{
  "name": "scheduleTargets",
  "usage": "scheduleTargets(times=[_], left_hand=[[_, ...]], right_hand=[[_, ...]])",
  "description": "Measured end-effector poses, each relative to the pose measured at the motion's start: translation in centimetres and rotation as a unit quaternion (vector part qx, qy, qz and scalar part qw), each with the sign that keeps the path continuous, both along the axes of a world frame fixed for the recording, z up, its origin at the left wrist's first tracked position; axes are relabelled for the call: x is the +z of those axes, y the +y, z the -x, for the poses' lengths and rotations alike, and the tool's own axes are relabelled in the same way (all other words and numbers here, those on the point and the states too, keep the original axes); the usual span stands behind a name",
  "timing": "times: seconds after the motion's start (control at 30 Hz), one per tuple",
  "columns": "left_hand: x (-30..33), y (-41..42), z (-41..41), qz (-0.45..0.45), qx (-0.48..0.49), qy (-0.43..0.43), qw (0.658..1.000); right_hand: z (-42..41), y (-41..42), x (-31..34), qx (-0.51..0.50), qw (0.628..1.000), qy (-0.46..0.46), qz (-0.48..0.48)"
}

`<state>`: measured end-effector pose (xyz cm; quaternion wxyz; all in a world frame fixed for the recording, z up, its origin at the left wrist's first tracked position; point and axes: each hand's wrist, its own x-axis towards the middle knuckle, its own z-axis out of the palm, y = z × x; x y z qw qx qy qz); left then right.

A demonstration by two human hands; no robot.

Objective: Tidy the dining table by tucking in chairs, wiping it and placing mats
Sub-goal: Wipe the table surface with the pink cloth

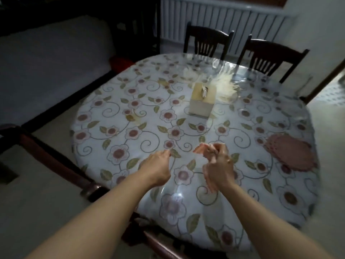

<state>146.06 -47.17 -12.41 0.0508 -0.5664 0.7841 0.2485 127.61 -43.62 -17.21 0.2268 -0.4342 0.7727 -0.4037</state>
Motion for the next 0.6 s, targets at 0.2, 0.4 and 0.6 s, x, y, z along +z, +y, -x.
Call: scheduleTargets(times=[0.2,0.4,0.6], left_hand=[[-3.6,-6.6,2.3,-0.031,-0.075,-0.037,0.996],[-8.6,-12.5,3.6,-0.052,-0.118,-0.056,0.99],[-11.4,-16.0,4.0,-0.065,-0.159,-0.05,0.984]], right_hand=[[1.5,-3.4,-8.8,0.127,0.971,0.141,-0.141],[2.2,-5.8,-13.5,0.143,0.958,0.194,-0.157],[3.9,-10.8,-14.2,0.062,0.947,0.268,-0.164]])
